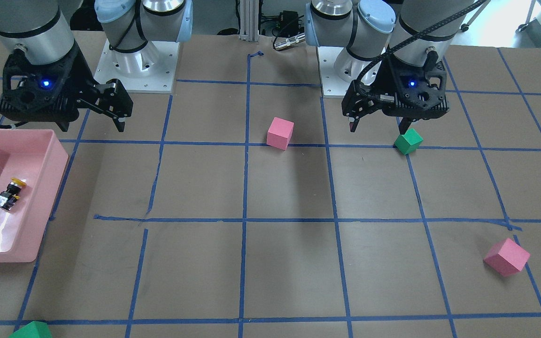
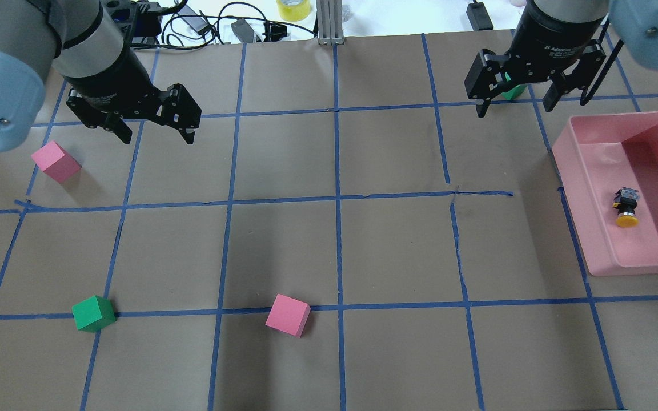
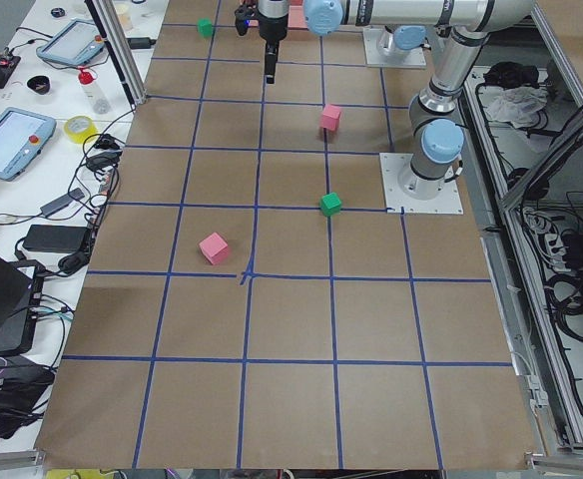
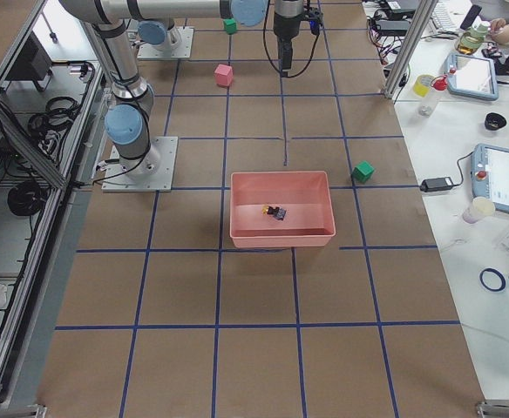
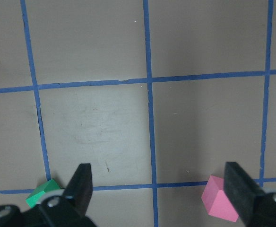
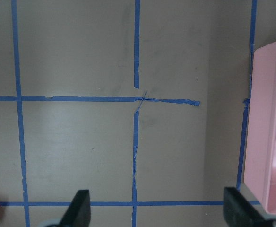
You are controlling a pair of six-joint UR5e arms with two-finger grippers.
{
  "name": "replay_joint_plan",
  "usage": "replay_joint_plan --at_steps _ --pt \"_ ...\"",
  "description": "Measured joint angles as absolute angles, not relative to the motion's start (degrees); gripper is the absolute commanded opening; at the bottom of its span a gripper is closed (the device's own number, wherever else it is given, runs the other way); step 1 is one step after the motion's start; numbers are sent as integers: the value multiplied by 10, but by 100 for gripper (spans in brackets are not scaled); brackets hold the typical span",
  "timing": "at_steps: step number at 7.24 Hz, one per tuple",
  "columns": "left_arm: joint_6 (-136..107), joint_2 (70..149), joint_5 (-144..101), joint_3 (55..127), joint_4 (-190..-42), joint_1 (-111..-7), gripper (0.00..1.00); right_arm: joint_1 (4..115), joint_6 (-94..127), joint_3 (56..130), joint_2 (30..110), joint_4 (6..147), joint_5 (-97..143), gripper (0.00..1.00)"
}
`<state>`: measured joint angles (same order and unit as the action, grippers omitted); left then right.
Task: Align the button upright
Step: 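Move the right gripper over the pink bin toward the black button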
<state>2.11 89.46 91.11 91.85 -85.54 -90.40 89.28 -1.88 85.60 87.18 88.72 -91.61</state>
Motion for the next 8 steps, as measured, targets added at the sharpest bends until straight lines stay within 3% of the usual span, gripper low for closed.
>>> replay_joint_plan --at_steps 8 --pt "21 895 911 918 -856 -904 100 868 -31 868 866 905 -960 100"
